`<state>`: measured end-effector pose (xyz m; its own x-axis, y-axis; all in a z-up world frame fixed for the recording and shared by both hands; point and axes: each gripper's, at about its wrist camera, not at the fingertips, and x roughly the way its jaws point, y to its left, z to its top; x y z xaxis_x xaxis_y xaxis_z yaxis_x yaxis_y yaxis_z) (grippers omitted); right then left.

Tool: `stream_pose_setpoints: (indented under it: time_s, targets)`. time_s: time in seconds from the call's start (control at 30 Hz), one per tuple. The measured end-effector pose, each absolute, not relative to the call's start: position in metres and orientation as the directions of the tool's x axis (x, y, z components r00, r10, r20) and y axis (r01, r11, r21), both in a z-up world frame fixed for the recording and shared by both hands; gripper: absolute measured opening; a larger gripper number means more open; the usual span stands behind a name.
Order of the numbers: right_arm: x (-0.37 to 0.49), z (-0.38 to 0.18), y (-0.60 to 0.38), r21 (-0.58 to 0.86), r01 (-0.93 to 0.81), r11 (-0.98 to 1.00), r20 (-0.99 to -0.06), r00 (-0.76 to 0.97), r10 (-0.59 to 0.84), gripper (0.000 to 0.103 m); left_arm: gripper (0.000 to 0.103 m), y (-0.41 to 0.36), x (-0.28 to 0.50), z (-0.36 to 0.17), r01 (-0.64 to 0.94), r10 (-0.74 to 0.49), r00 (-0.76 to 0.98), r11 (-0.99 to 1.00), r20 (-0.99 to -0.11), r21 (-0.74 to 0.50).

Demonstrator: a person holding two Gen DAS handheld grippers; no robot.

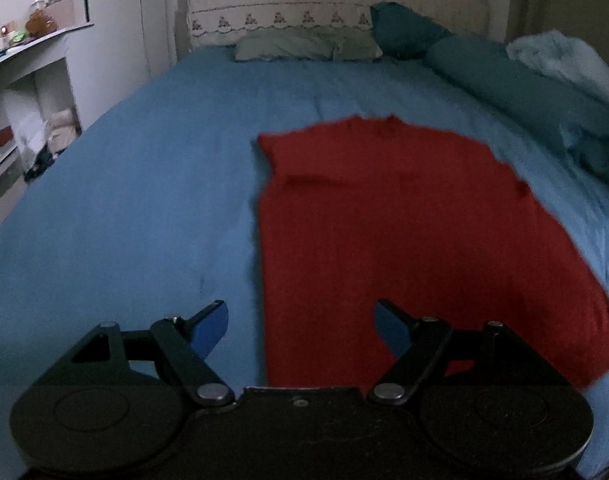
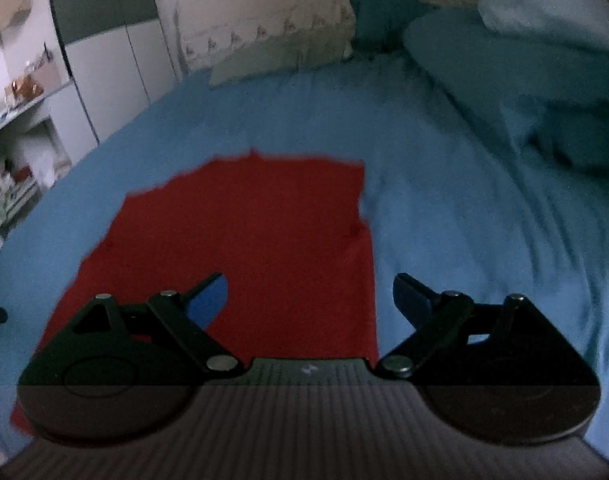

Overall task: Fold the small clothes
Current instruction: 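Close both tools on the ribbed hem of the sweater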

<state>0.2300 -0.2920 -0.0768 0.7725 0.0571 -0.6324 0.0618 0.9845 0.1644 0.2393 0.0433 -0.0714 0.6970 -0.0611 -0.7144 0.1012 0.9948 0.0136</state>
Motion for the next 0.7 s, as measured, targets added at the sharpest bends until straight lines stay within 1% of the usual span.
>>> stream_pose_setpoints:
  time_s: [0.07, 0.13, 0.2, 0.23, 0.27, 0.3, 0.33, 0.4, 0.47, 0.5, 0.53, 0.57, 0.6, 0.7]
  targets:
    - [0.199, -0.101, -0.286, 0.133, 0.039, 0.990, -0.637, 0.769, 0.055, 0.103, 0.078, 0.042, 0.218, -0.089, 0.081, -0.053, 0.702, 0.997, -0.710, 0.006]
    - [0.176, -0.124, -0.280, 0.092, 0.030, 0.995, -0.640, 0.768, 0.037, 0.103, 0.077, 0.041, 0.199, -0.105, 0.047, -0.032, 0.713, 0.999, -0.701, 0.002]
    - [0.157, -0.144, -0.275, 0.059, 0.032, 0.998, -0.635, 0.772, 0.013, 0.100, 0.071, 0.041, 0.186, -0.118, 0.022, -0.016, 0.726, 1.000, -0.688, 0.000]
    - [0.150, -0.152, -0.273, 0.049, 0.034, 0.998, -0.630, 0.777, 0.005, 0.098, 0.067, 0.043, 0.181, -0.122, 0.014, -0.011, 0.732, 1.000, -0.681, -0.002]
    - [0.143, -0.159, -0.272, 0.043, 0.041, 0.998, -0.621, 0.784, -0.005, 0.096, 0.065, 0.044, 0.177, -0.126, 0.007, -0.007, 0.737, 1.000, -0.676, -0.003]
    - [0.136, -0.163, -0.272, 0.039, 0.048, 0.998, -0.613, 0.790, -0.014, 0.096, 0.064, 0.043, 0.171, -0.130, 0.002, -0.003, 0.741, 1.000, -0.672, -0.002]
    - [0.130, -0.167, -0.270, 0.033, 0.060, 0.998, -0.604, 0.797, -0.028, 0.094, 0.060, 0.042, 0.167, -0.133, 0.005, -0.005, 0.746, 1.000, -0.666, -0.003]
    - [0.124, -0.173, -0.271, 0.030, 0.078, 0.996, -0.593, 0.804, -0.045, 0.092, 0.058, 0.040, 0.161, -0.134, 0.008, -0.002, 0.755, 1.000, -0.655, 0.007]
    - [0.119, -0.176, -0.271, 0.033, 0.092, 0.995, -0.605, 0.795, -0.053, 0.090, 0.050, 0.037, 0.160, -0.137, 0.008, 0.002, 0.754, 1.000, -0.657, 0.013]
    - [0.119, -0.177, -0.272, 0.038, 0.098, 0.994, -0.618, 0.784, -0.054, 0.088, 0.049, 0.037, 0.158, -0.139, 0.007, 0.001, 0.752, 1.000, -0.659, 0.010]
    - [0.118, -0.181, -0.271, 0.037, 0.104, 0.994, -0.634, 0.772, -0.058, 0.082, 0.048, 0.038, 0.156, -0.140, 0.008, 0.003, 0.749, 1.000, -0.662, 0.013]
    - [0.118, -0.183, -0.271, 0.033, 0.109, 0.993, -0.647, 0.760, -0.062, 0.078, 0.047, 0.036, 0.157, -0.141, 0.006, 0.009, 0.745, 1.000, -0.667, 0.019]
    - [0.116, -0.185, -0.270, 0.035, 0.113, 0.993, -0.651, 0.757, -0.063, 0.078, 0.046, 0.036, 0.157, -0.141, 0.005, 0.012, 0.742, 1.000, -0.671, 0.022]
    - [0.113, -0.186, -0.267, 0.039, 0.124, 0.991, -0.650, 0.757, -0.070, 0.073, 0.041, 0.034, 0.160, -0.143, 0.012, 0.008, 0.728, 1.000, -0.685, 0.024]
